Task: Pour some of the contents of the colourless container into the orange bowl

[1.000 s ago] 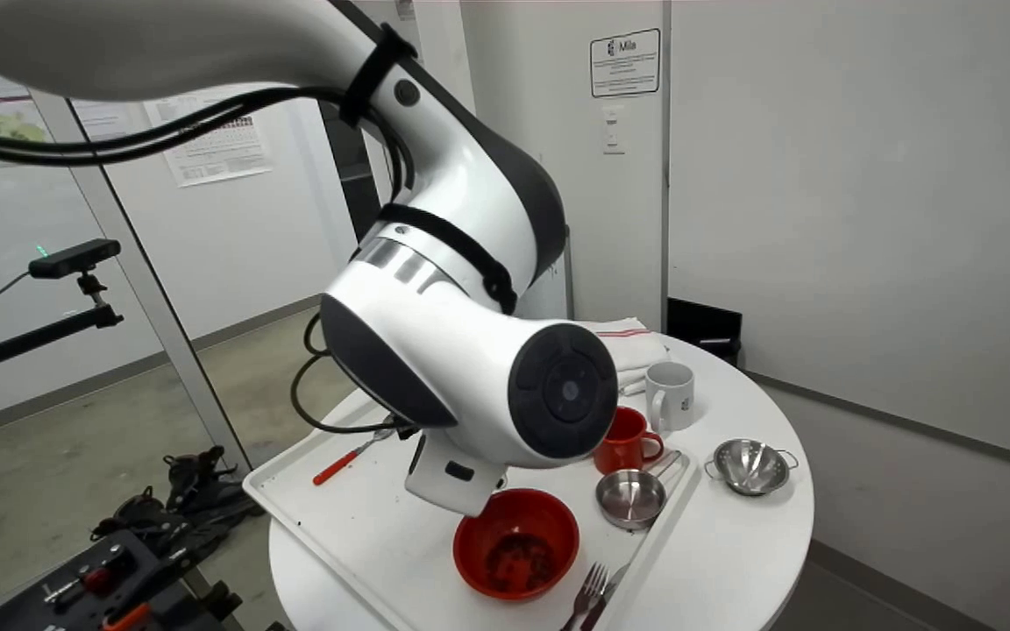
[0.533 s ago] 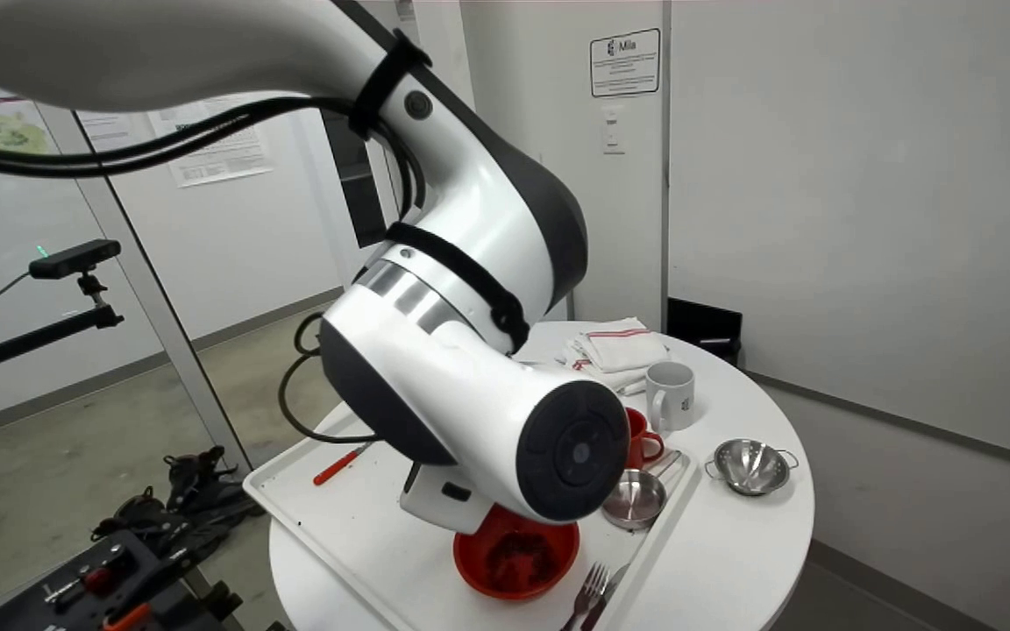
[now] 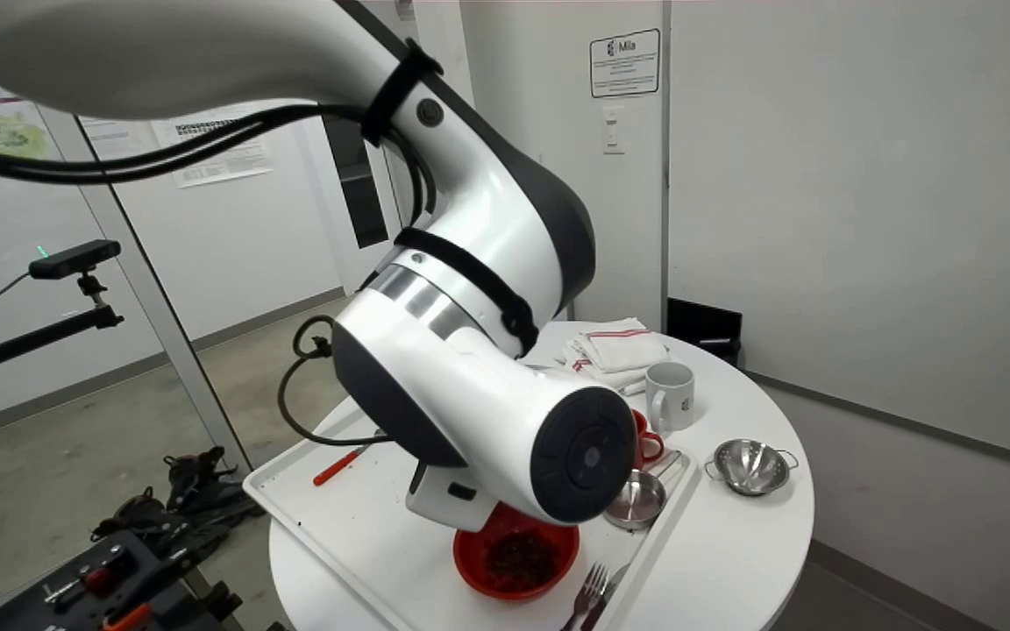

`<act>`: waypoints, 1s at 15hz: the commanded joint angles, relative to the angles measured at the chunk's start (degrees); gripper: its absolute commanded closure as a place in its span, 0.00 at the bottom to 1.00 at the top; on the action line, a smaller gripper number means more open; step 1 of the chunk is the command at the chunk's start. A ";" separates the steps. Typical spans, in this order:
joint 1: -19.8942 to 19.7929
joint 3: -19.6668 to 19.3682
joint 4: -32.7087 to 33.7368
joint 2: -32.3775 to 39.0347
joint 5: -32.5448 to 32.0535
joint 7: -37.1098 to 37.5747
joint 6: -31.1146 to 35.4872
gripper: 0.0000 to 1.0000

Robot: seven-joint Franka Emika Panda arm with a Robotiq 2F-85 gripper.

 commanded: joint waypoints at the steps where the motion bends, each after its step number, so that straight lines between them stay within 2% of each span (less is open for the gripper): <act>1: 3.18 -0.52 0.54 -1.03 -2.51 3.57 3.50 0.93; 9: 12.64 2.05 2.34 -3.83 -19.55 17.40 14.00 0.93; 15: 19.38 6.05 2.93 -7.00 -37.02 36.55 20.52 0.93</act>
